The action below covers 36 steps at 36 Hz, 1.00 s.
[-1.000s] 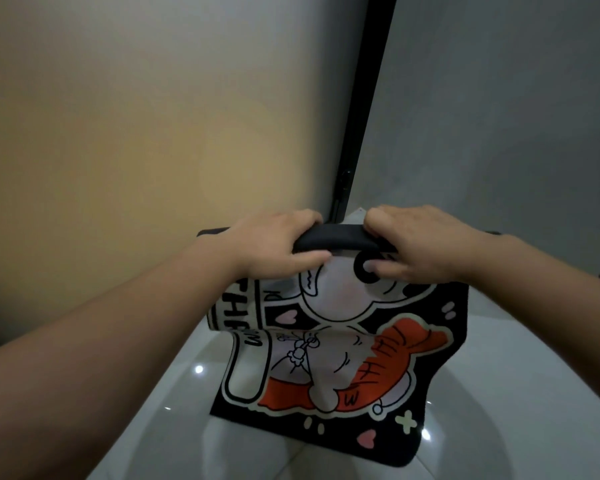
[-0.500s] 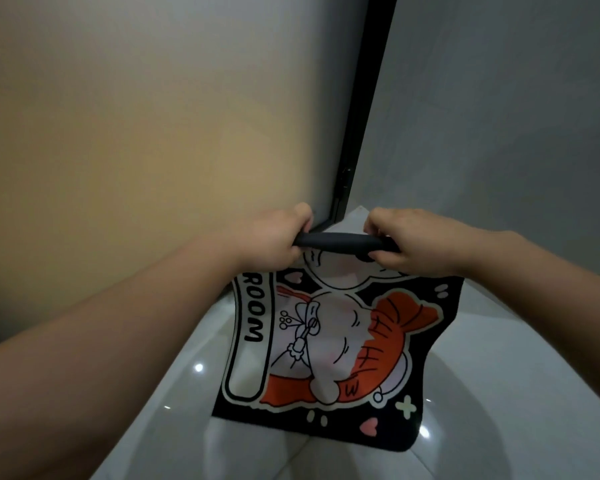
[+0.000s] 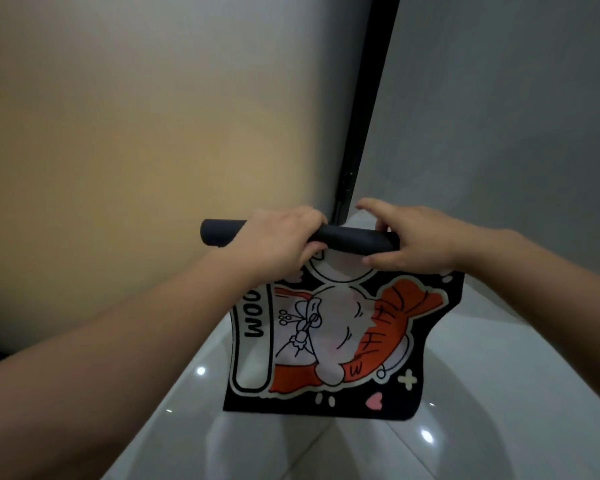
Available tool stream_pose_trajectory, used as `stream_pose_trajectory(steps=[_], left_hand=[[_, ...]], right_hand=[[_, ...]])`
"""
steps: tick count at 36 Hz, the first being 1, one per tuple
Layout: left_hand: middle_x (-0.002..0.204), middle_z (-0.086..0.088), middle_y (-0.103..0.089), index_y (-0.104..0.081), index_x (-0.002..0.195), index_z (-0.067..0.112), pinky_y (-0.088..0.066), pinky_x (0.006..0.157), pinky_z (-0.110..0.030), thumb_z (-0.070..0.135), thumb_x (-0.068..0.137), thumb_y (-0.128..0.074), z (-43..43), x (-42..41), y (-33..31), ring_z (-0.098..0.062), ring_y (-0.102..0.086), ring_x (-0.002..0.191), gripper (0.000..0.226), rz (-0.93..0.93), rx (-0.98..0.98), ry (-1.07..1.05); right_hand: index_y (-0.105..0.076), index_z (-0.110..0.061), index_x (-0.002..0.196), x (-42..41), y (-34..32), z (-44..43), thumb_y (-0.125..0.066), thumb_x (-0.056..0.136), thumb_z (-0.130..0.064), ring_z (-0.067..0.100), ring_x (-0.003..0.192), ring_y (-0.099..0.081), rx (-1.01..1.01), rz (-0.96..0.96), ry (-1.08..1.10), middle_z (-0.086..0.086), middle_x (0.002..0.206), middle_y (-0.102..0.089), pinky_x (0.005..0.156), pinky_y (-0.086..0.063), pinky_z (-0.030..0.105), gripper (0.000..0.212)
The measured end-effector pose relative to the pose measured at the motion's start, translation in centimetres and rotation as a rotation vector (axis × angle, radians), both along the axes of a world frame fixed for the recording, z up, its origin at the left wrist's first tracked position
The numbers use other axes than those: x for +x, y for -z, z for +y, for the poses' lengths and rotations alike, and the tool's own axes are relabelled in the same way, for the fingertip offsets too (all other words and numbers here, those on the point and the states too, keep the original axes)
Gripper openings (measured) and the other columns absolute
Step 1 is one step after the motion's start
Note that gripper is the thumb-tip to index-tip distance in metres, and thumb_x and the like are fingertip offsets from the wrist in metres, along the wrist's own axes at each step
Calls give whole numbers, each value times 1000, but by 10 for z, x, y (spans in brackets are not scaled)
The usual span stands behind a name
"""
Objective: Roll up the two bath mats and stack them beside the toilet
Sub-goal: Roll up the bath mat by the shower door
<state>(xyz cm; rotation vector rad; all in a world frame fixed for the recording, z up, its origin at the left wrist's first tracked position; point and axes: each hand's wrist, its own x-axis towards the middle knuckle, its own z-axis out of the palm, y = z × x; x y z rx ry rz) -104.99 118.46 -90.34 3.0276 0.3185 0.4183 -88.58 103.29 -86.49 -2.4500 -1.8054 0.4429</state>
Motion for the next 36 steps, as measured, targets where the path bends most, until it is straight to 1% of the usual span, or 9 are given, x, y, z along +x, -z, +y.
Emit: stream_pose_trajectory(steps=[4,6,10,13,16,19,25,30,36], left_hand=[[106,-1,-58,-52,112,20,-44,72,-39,36,92,-50,-10,2,4,-23,-57,94,26,-94,90,-4],[104,-1,-57,-50,108,21,-43,70,-38,34,89,-54,-12,5,3,-24,-57,93,23,-44,83,-23],[87,0,-53,-38,96,21,-44,67,-36,22,75,-63,-5,9,0,-26,-56,82,33,211,-120,-86],[90,-1,-58,-36,101,23,-48,66,-33,27,70,-72,2,8,3,-23,-58,79,47,317,-464,-133],[97,4,-59,-43,112,28,-49,75,-30,35,68,-78,7,6,3,-19,-60,86,57,370,-624,-139],[82,5,-60,-51,91,32,-48,69,-29,28,73,-72,5,4,5,-21,-62,82,28,381,-589,-98],[100,-3,-63,-46,106,20,-35,65,-33,26,85,-55,-16,2,8,-28,-60,92,24,162,46,-111],[105,0,-60,-44,106,20,-35,65,-34,28,85,-57,-22,6,9,-25,-59,94,25,60,109,-98],[88,6,-58,-52,105,29,-44,68,-30,54,69,-68,-9,14,1,-20,-60,86,46,348,-150,-116]], right_hand=[[-55,-41,86,6,0,7,-69,78,-27,15,74,-59,-93,188,12,-12,78,-60,63,-44,25,21],[-51,-37,70,6,5,9,-66,79,-19,15,66,-56,-102,157,-26,-10,67,-55,54,-38,23,26],[-53,-25,94,-3,22,11,-59,83,-24,28,80,-60,76,-330,-205,0,82,-60,59,-35,30,13],[-55,-14,101,-6,38,10,-64,78,-18,29,65,-62,330,-635,-360,6,84,-63,50,-31,31,25],[-58,-11,102,-10,41,9,-65,75,-13,26,59,-57,417,-657,-407,7,79,-60,49,-30,30,28],[-58,-11,105,-14,40,7,-67,74,-13,25,61,-58,421,-651,-419,7,80,-60,51,-29,30,32],[-50,-32,104,-13,21,12,-62,75,-49,21,83,-59,41,-320,-228,-6,91,-60,63,-38,30,36],[-51,-33,87,-12,14,13,-70,74,-31,15,71,-56,-106,68,-54,-11,73,-56,58,-41,28,24],[-50,-22,102,-20,27,10,-55,86,-28,26,80,-62,138,-456,-238,1,88,-63,60,-38,33,18]])
